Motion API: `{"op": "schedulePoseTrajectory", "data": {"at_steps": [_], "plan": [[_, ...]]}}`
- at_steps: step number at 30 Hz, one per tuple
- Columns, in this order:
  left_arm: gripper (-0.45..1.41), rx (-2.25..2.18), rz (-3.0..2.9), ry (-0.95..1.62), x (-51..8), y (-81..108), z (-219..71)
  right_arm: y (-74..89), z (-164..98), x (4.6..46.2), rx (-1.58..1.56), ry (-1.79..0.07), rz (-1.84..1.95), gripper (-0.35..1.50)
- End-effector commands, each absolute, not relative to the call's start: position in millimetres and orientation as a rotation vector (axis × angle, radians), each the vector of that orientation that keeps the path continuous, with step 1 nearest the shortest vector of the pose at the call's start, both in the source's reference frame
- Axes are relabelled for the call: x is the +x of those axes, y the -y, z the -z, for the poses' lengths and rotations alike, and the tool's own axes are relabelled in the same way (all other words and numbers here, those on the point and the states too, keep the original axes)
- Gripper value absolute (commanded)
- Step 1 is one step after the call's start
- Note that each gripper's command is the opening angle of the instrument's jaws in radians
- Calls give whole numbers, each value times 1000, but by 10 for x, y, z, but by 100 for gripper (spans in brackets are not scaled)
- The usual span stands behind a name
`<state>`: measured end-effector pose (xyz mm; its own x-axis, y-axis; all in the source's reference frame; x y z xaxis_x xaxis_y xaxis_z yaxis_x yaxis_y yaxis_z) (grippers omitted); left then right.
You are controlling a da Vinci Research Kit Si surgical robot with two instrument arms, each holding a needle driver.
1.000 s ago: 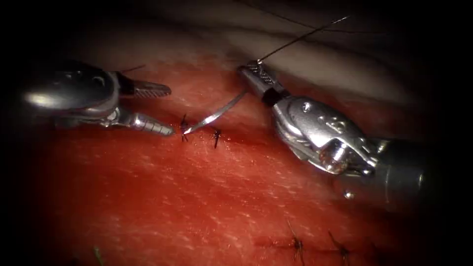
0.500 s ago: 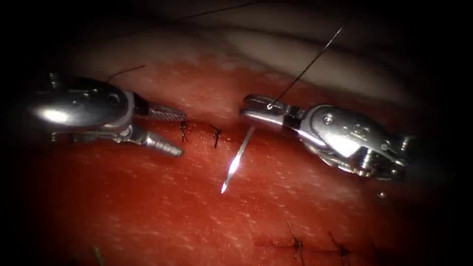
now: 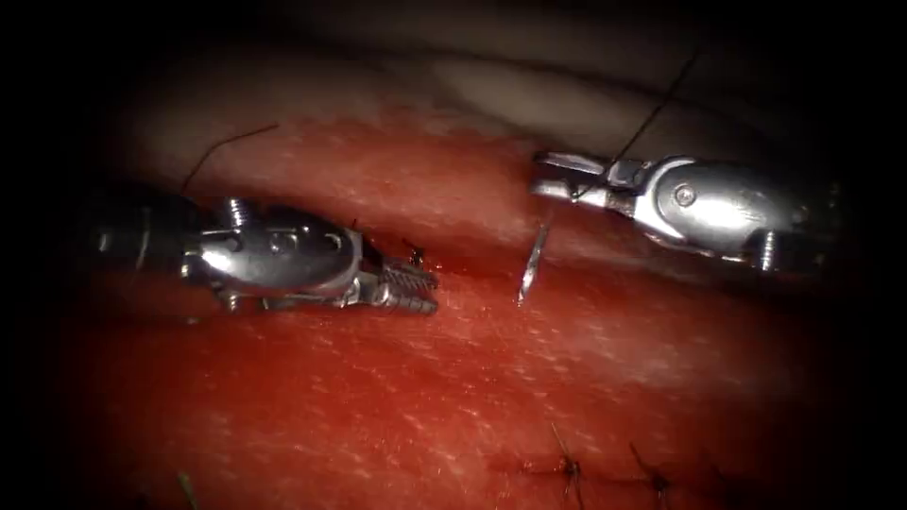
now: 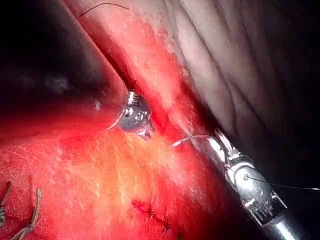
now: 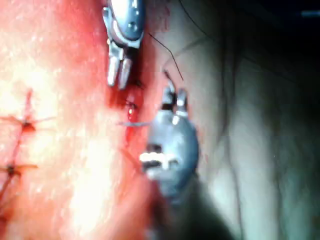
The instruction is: Wound Closure
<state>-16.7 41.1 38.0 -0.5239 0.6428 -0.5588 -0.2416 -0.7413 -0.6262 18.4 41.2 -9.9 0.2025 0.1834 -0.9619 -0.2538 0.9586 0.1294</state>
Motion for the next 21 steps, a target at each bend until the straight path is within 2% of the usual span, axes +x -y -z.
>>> {"op": "schedulePoseTrajectory", "data": {"at_steps": [1,12,21], "plan": [[-11,-1101,-2260,658,-174,-406,-393,-421,90,193,-77,-1345,-307,-35],[-4,-1040,-2262,638,-202,-392,-443,-428,70,201,-164,-1402,-273,-35],[6,-979,-2266,691,-194,-363,-462,-426,55,215,-187,-1451,-238,-35]]}}
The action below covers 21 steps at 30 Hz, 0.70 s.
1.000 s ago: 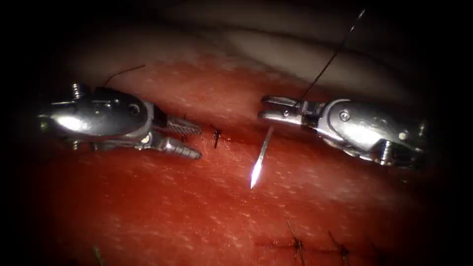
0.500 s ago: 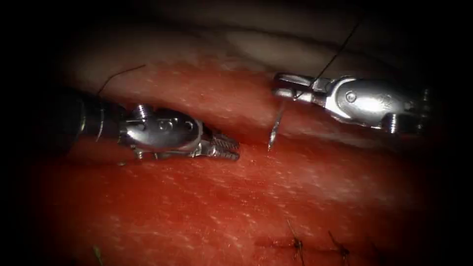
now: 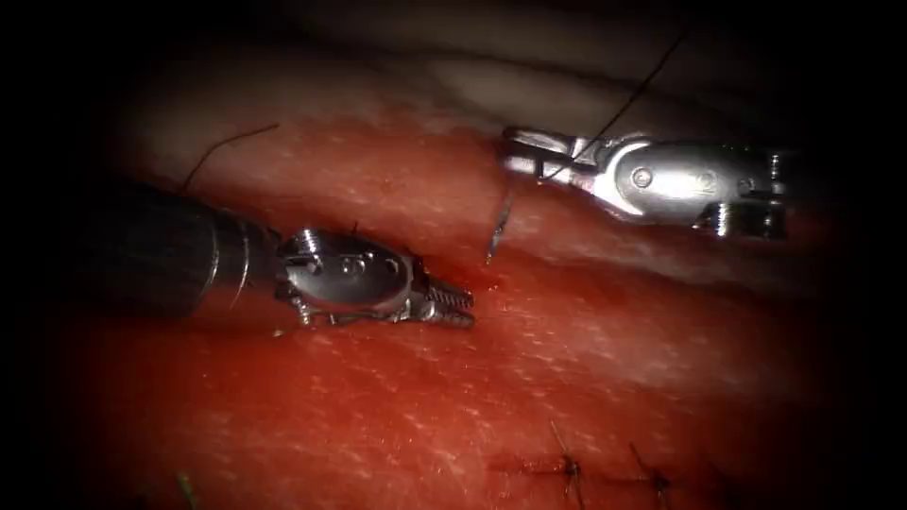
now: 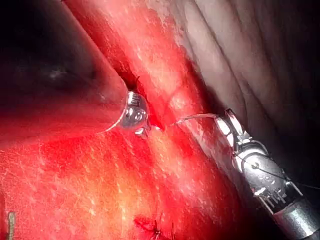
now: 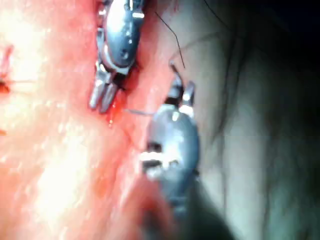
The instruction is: Wound Closure
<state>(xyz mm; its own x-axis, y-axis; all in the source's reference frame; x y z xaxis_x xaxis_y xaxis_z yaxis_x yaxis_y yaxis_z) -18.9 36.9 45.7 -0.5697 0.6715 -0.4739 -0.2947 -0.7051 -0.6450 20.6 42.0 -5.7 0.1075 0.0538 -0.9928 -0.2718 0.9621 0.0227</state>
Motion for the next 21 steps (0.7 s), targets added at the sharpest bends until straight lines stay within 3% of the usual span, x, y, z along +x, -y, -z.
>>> {"op": "schedulePoseTrajectory", "data": {"at_steps": [1,21], "plan": [[9,-966,-2266,703,-192,-358,-465,-425,54,218,-191,-1461,-223,-35],[16,-955,-2268,718,-183,-349,-459,-403,36,231,-290,-1463,-129,-35]]}}
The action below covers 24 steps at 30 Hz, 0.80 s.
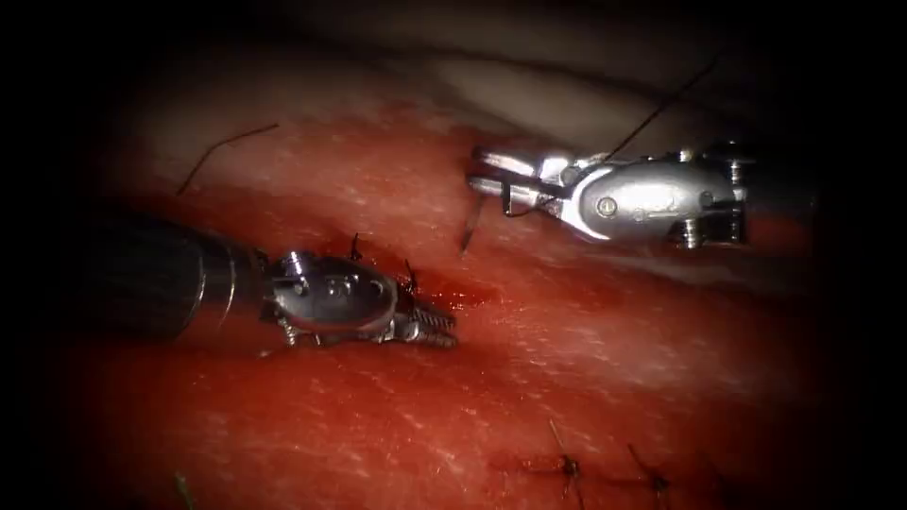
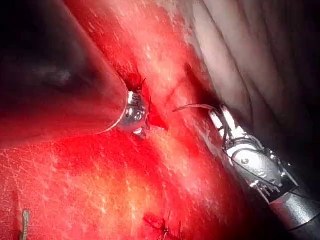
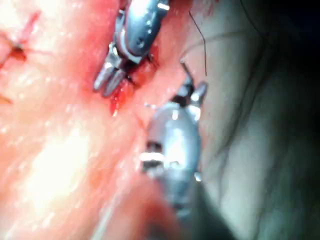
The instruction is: Wound Closure
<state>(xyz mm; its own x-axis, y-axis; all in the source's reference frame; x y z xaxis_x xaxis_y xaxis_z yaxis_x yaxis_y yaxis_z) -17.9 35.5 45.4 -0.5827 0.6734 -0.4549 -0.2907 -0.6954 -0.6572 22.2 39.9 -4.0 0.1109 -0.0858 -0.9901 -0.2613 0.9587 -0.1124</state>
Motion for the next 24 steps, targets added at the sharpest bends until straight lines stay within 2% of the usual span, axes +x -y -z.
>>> {"op": "schedulePoseTrajectory", "data": {"at_steps": [1,24], "plan": [[16,-955,-2268,718,-183,-349,-459,-401,35,231,-291,-1463,-128,-35],[19,-951,-2259,727,-180,-352,-459,-372,11,237,-367,-1389,9,-35]]}}
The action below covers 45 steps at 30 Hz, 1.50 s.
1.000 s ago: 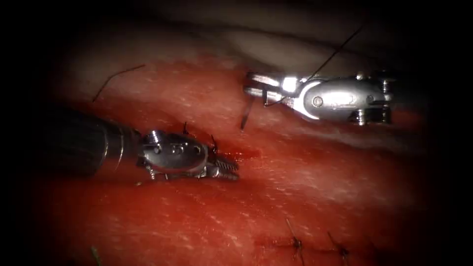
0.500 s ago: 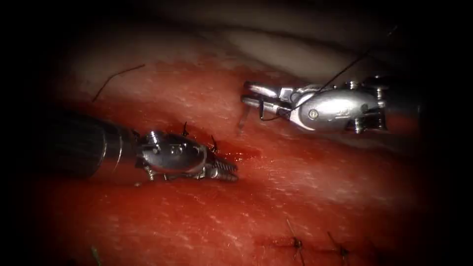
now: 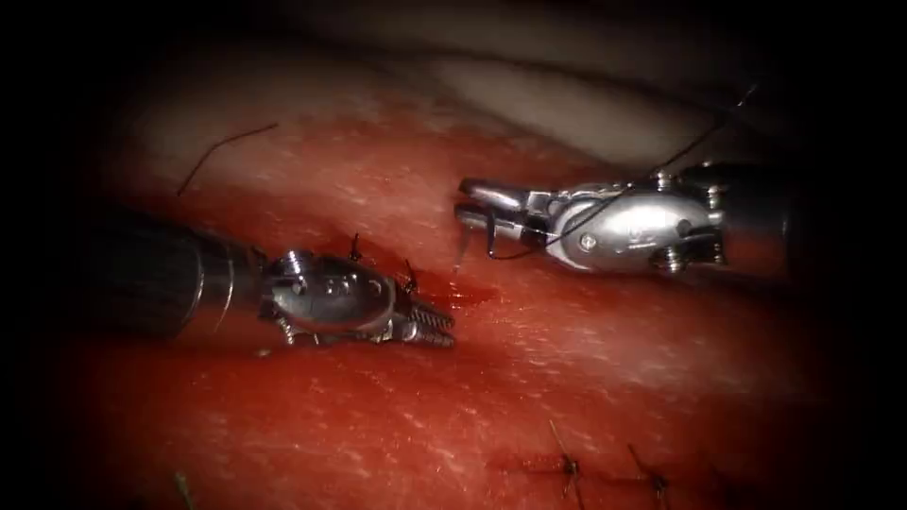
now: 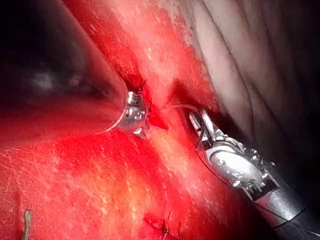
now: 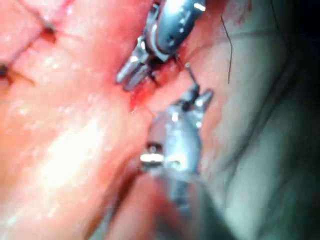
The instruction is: Wound Closure
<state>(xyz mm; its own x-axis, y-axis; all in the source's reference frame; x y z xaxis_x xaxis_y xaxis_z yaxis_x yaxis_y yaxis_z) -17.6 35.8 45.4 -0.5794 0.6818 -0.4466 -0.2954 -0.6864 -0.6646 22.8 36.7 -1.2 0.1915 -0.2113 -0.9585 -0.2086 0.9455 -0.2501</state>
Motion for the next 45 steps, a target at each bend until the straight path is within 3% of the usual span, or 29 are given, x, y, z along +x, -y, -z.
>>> {"op": "schedulePoseTrajectory", "data": {"at_steps": [1,14,45], "plan": [[19,-951,-2259,727,-180,-353,-459,-370,11,238,-379,-1383,24,-35],[22,-949,-2254,731,-179,-354,-459,-322,-25,248,-441,-1362,92,-35],[21,-942,-2256,739,-174,-356,-462,-276,-61,254,-138,-1303,-60,-35]]}}
